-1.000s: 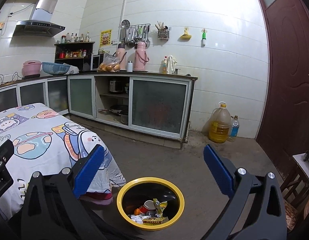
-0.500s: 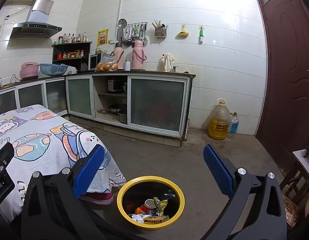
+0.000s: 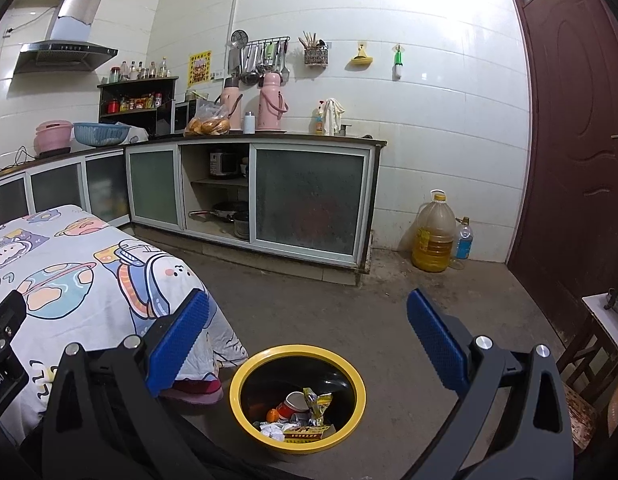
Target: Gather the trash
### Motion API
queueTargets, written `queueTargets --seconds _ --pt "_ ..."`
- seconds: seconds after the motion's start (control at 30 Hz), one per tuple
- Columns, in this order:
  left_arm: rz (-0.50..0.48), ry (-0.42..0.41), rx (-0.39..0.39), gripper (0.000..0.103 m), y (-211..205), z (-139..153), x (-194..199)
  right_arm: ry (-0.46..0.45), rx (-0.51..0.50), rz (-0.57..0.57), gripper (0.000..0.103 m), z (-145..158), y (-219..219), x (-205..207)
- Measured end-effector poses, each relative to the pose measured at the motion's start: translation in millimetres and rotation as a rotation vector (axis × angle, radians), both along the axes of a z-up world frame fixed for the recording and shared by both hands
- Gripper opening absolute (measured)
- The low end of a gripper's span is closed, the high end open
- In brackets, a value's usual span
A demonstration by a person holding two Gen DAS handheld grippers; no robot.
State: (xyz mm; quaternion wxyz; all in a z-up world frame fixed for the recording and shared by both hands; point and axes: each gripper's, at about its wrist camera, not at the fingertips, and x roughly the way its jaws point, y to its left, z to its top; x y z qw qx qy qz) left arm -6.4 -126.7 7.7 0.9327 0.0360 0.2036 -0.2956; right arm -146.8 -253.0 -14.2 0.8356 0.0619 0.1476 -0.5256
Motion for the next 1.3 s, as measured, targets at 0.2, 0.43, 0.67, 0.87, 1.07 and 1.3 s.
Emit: queueTargets --seconds 0.2,0.43,0.67,0.87,1.07,1.3 --pt "0.000 0.006 0.002 0.095 0 -1 0 0.001 0.000 0.000 0.095 0 -1 0" --pt "-0.001 0.012 0.005 0.095 1 -3 0 0.003 0.002 -0.001 0.095 -1 -1 -1" --pt "0.002 0.019 0.006 0.095 1 -5 -1 0.005 0.005 0.000 0.095 -4 -2 -1" --pt "-0.011 0.027 0.010 0.095 0 -5 0 0.005 0.004 0.001 0.095 -4 -2 -1" --pt "-0.020 0.111 0.005 0.095 -1 -11 13 0.006 0.005 0.001 0.095 -4 -3 -1" --pt "-0.032 0.132 0.002 0.095 -2 -14 15 0.006 0.005 0.001 0.095 -3 -3 -1"
